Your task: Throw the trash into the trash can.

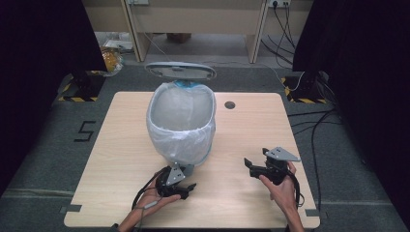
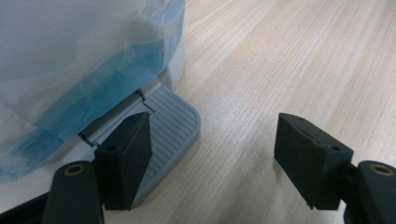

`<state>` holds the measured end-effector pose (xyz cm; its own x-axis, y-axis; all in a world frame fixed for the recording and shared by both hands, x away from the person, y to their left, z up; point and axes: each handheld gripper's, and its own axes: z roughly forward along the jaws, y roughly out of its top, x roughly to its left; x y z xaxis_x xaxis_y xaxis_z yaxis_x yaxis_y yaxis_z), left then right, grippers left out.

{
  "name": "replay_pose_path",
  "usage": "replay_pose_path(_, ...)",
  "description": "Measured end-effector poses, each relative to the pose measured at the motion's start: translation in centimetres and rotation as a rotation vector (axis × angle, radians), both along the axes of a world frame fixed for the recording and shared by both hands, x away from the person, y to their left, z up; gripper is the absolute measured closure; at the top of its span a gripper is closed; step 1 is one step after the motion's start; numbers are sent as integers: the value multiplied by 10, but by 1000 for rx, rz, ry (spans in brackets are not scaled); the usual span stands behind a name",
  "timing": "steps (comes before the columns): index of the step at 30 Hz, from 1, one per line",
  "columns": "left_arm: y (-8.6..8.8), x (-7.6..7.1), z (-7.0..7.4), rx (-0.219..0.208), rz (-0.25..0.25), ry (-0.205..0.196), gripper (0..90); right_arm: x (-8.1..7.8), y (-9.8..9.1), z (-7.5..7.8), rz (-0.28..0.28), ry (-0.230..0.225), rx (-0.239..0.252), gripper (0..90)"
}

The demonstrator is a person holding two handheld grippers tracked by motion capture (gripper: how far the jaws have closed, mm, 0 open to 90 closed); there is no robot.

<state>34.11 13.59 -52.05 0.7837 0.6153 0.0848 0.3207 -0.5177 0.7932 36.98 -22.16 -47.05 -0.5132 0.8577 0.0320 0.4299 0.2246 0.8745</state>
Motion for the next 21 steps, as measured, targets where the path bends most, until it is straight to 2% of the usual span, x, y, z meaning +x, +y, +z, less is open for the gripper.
replay_pose_path(10,0,0,0,-4,1,0,271,-6,-3,-17,4,39,-16,158)
replay_pose_path(14,0,0,0,-4,0,0,271,-9,-4,-26,0,69,-32,158)
replay_pose_path(21,0,0,0,-6,1,-1,271,-15,-6,-35,-6,96,-66,157)
